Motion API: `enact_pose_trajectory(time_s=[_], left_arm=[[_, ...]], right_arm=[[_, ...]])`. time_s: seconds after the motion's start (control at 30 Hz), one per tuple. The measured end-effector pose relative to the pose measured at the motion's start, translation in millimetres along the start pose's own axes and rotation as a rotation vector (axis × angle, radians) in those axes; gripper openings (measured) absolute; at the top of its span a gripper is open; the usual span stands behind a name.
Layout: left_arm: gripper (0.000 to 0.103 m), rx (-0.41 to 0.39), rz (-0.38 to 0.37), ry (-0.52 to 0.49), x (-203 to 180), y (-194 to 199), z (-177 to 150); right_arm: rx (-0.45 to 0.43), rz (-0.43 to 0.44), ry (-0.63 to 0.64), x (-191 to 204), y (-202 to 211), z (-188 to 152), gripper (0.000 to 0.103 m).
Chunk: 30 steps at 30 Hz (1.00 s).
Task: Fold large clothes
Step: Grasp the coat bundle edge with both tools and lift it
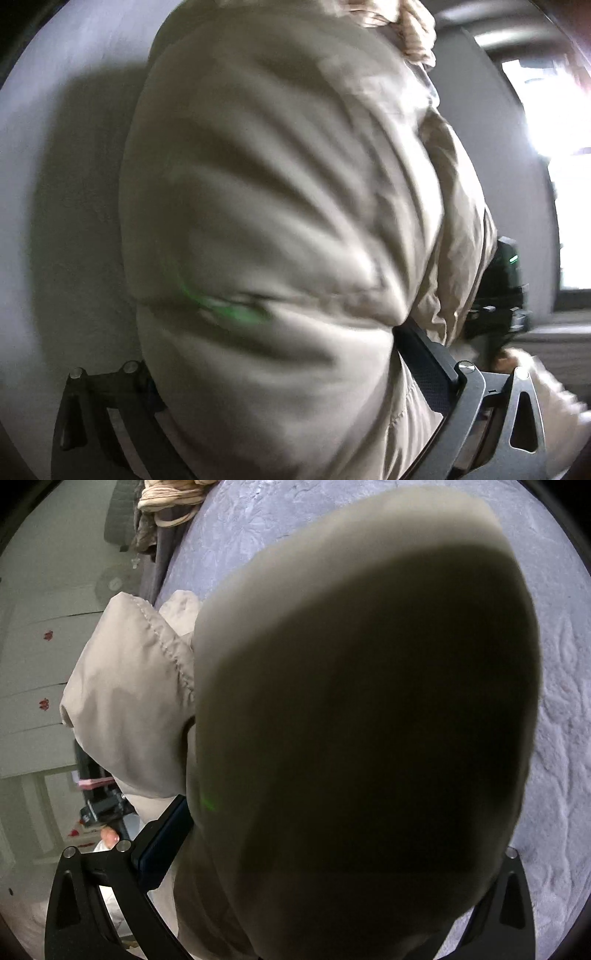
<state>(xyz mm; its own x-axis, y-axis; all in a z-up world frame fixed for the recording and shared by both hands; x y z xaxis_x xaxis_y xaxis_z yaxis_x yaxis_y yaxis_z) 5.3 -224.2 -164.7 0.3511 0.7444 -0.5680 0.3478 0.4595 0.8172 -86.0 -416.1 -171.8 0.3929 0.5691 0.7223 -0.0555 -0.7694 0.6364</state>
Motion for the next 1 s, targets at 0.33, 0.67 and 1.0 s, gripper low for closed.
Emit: enact_pose_trajectory(time_s=[0.33, 0.67, 1.0], left_arm=[[0.080, -0.097, 0.197, -0.062, -46, 15, -11], [0.078, -0.154, 0.190, -0.114, -42, 60, -23], [0.078, -0.203, 0.203, -0.151, 22, 138, -19]], right_arm=[[-0.054, 0.041, -0.034, 9, 14, -12, 0.056], [-0.105, 0.064, -0.013, 42, 16, -22, 0.053], [-0.187, 0.059, 0.017, 113, -27, -19, 0.053]])
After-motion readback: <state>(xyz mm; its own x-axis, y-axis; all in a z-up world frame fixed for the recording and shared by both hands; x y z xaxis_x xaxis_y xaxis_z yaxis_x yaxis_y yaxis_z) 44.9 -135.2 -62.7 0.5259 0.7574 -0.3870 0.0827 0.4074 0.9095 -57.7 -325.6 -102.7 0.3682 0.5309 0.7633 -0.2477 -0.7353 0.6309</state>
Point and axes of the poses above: each gripper's, at about its wrist camera, not at the fingertips, and y roughly against the way its jaws point, x to its left, z to its top, the point moved 5 cm from there along -y, roughly the way its jaws point, and after that the axes turned 13 degrees about x, right-handed, at the moved point
